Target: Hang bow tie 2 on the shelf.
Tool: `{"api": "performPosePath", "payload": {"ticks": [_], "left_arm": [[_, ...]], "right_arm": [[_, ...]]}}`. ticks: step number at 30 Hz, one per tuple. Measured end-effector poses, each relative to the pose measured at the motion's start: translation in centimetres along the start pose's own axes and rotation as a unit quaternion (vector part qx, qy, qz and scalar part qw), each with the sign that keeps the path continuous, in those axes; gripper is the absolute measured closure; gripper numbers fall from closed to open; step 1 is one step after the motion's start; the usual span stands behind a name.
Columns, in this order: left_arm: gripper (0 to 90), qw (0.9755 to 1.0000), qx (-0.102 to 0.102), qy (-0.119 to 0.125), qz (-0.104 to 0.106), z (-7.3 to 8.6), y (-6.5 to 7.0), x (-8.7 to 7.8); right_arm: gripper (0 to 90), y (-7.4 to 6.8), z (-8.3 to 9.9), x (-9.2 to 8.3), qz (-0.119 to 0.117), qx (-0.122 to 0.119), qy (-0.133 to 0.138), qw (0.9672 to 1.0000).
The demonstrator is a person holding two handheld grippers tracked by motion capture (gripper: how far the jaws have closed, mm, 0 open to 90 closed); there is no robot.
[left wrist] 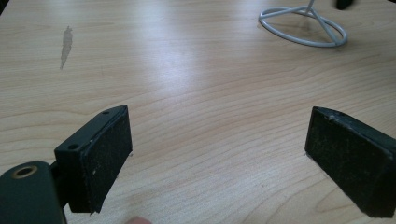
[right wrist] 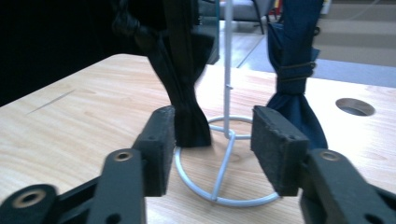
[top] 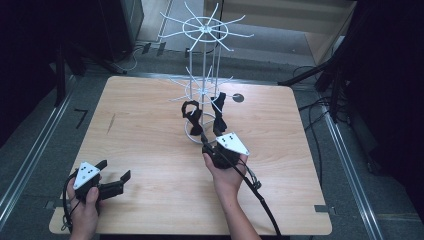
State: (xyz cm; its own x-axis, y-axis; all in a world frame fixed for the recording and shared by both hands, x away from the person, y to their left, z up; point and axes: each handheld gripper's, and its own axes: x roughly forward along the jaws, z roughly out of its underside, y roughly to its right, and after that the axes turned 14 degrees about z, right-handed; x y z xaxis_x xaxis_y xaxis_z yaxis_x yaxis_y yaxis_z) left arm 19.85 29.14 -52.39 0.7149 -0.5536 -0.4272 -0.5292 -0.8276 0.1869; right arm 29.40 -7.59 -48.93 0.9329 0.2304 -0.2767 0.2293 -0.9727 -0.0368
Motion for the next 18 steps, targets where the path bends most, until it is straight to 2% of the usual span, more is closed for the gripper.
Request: {"api": "performPosePath", "payload": {"ticks": [3, 5, 7, 8, 10, 16, 18], "left_arm": [[8.1, 1.0000, 0.000, 0.000, 0.000, 0.0, 0.0, 0.0], [8.1, 1.0000, 0.001, 0.000, 0.000, 0.0, 0.0, 0.0], [8.2, 1.0000, 0.000, 0.000, 0.000, 0.0, 0.0, 0.0], [8.1, 1.0000, 0.000, 0.000, 0.000, 0.0, 0.0, 0.0], [8.1, 1.0000, 0.000, 0.000, 0.000, 0.0, 0.0, 0.0], [8.1, 1.0000, 0.000, 0.000, 0.000, 0.0, 0.0, 0.0], [8.1, 1.0000, 0.000, 0.000, -0.001, 0.0, 0.0, 0.0]], "right_arm": [[42.0, -0.1, 0.0, -0.2, -0.011, -0.014, 0.005, 0.9998], [36.3, -0.1, -0.1, -0.4, -0.009, -0.019, -0.003, 0.9998], [24.4, 0.0, -0.2, -0.7, 0.003, -0.017, -0.018, 0.9997], [15.6, 0.1, -0.2, -0.8, 0.010, -0.013, -0.022, 0.9996], [0.0, 0.4, -0.3, -0.9, 0.003, -0.013, -0.029, 0.9995], [0.0, 1.5, -0.3, -1.7, -0.023, -0.007, -0.025, 0.9994], [0.0, 1.7, -0.2, -1.9, -0.021, -0.009, -0.028, 0.9994]]}}
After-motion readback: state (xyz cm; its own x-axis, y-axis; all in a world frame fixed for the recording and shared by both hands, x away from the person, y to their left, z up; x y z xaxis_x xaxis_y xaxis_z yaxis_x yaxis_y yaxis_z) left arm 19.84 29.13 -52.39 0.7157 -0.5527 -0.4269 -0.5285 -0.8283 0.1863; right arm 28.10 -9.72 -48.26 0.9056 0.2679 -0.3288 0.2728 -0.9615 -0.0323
